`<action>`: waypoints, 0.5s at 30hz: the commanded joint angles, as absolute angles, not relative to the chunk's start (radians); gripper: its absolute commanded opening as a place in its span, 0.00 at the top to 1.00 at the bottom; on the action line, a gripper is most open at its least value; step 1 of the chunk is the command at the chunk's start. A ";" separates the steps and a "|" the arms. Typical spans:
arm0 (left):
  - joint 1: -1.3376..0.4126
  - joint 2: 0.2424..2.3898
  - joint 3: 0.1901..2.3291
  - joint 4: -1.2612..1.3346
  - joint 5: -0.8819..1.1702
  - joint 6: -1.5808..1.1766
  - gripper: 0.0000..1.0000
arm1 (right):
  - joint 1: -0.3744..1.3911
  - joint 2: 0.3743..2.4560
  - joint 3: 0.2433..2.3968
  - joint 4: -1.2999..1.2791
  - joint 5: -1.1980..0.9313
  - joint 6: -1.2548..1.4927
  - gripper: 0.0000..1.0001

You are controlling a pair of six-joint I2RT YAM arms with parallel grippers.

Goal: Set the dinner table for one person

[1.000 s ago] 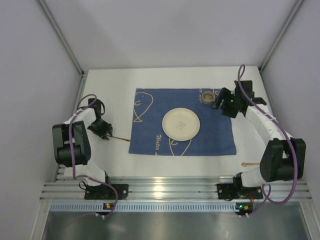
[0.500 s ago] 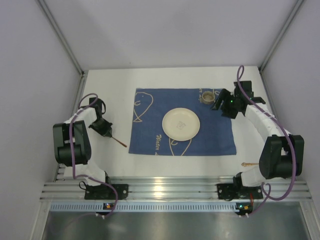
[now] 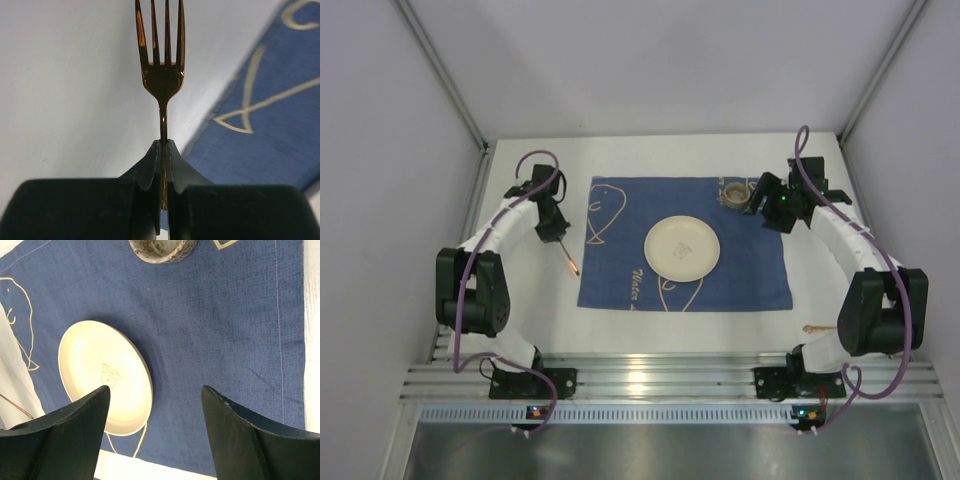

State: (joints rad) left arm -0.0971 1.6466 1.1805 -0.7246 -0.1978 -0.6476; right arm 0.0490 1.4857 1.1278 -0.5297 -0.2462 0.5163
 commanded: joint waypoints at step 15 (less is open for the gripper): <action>-0.278 1.701 1.336 -0.675 -0.064 -0.457 1.00 | 0.041 1.244 0.977 -0.546 -0.230 0.523 0.20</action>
